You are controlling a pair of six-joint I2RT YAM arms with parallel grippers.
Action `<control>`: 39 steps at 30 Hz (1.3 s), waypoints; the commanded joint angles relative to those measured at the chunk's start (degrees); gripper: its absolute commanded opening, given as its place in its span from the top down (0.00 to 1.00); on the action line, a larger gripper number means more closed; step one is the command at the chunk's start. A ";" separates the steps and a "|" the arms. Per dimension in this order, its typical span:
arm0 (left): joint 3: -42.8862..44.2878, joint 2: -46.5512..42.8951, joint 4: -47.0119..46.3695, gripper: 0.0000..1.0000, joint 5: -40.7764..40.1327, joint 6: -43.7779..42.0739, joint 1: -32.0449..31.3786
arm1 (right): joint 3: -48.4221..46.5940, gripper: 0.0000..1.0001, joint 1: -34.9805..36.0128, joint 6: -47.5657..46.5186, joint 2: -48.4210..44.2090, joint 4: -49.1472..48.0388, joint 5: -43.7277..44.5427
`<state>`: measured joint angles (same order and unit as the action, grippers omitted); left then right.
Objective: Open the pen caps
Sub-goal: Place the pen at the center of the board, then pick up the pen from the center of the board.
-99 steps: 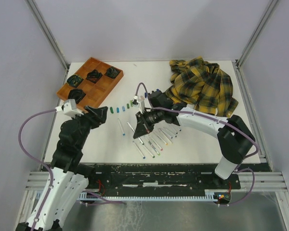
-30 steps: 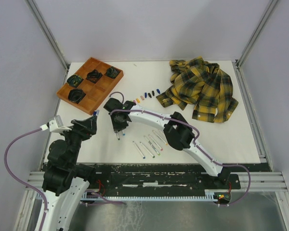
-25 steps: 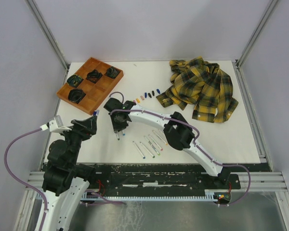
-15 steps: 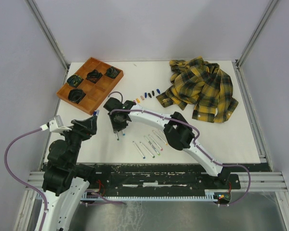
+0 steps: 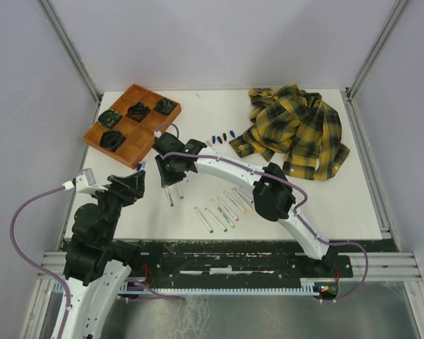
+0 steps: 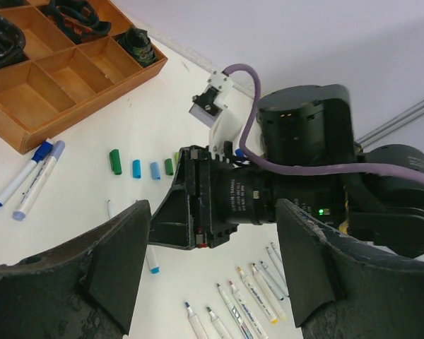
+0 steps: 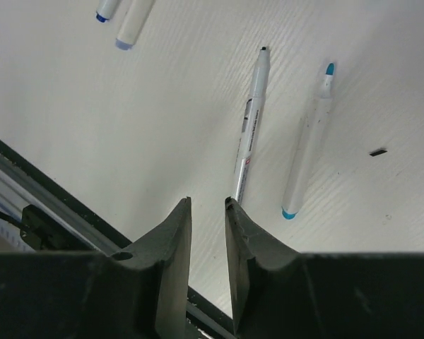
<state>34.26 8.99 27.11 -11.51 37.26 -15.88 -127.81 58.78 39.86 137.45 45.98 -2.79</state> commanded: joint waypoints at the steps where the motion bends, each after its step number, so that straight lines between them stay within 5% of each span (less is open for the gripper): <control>1: -0.72 1.40 -2.93 0.23 0.97 1.82 0.15 | 1.62 0.68 -0.74 -1.60 -5.11 -1.82 -2.57; 13: -4.04 22.27 -11.79 0.26 3.38 -0.77 0.14 | 30.69 0.71 -13.09 -16.90 -28.36 -11.43 -22.87; 21: 0.16 43.77 -14.82 0.26 -12.53 -6.80 0.10 | 38.29 0.72 -22.93 -41.90 -41.72 -3.39 -42.53; 29: 5.51 61.20 -15.83 0.25 -24.59 -12.95 1.34 | 45.27 0.65 -27.71 -45.83 -51.88 -4.82 -48.92; 39: 10.44 73.00 -16.26 0.34 -13.40 -17.23 9.87 | 46.25 0.65 -30.40 -46.61 -50.20 -4.25 -57.08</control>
<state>41.58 78.50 12.95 -28.27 24.14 -8.54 -82.35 28.47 -5.08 86.98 42.92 -55.24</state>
